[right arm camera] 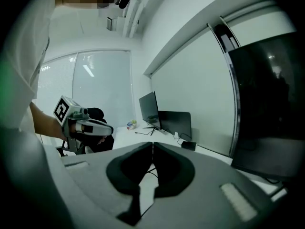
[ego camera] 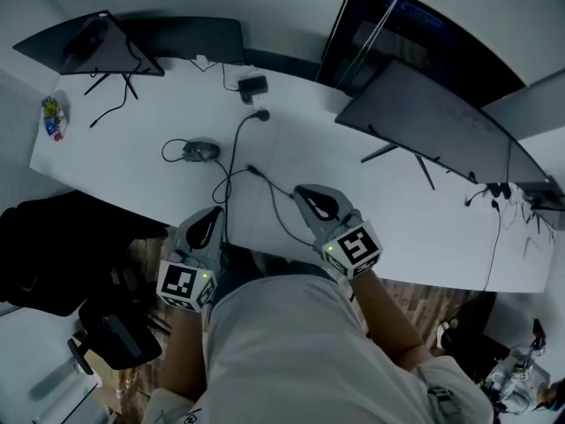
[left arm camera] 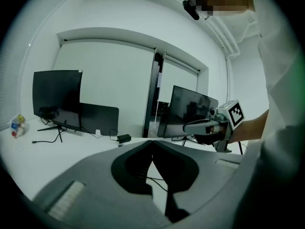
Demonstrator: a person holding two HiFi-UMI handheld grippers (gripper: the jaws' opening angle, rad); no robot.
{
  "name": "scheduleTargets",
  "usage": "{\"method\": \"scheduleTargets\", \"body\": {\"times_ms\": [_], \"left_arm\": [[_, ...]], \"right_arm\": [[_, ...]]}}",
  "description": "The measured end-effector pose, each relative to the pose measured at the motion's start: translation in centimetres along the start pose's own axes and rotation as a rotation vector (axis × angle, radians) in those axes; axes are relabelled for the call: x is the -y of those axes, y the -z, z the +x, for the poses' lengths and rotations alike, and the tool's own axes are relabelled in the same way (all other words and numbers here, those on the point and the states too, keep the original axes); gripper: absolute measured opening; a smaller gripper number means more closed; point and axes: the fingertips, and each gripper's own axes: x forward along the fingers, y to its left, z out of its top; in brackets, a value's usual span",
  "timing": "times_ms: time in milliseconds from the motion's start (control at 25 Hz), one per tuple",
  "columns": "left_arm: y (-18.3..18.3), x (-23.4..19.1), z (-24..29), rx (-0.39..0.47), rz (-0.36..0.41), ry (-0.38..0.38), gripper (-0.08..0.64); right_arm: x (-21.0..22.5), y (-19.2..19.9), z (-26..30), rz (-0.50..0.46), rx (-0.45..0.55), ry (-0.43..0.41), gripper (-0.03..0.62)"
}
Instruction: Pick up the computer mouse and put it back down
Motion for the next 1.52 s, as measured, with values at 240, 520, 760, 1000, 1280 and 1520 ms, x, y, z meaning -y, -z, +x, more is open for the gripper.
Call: {"method": "scheduleTargets", "body": {"times_ms": [240,520,760,1000,1280,1520], "left_arm": [[0.6,-5.6,-1.1,-0.023,-0.019,-0.019,0.005],[1.5,-12.2,-2.8,-0.034,-0.098,-0.041,0.005],[2.6,-16.4,-4.0,-0.050,-0.128,-0.059,0.005],[4.2,-20.1,-5.2,-0.077,-0.147,-0.068,0.005],[5.6,-24.4,-6.2,-0.112,-0.178,-0.072,0.005],[6.9,-27.2,-6.5,-0.146,-0.204,-0.061,0.005]], "right_arm": [[-1.8,-0.4,6.2,-0.012,-0.052,-0.048,0.005],[-4.0,-0.3,13.5,-0.027,-0.106,-0.087,0.005],[-5.7,0.4,18.8,-0.051,-0.155,-0.126,0.006],[-6.7,1.8,23.7,-0.058,-0.208,-0.156,0.040],[-7.4,4.7,29.4,-0.065,-0.296,-0.190,0.171],[-8.5,7.4,33.7,-0.147,-0.395,-0.234,0.257]]}}
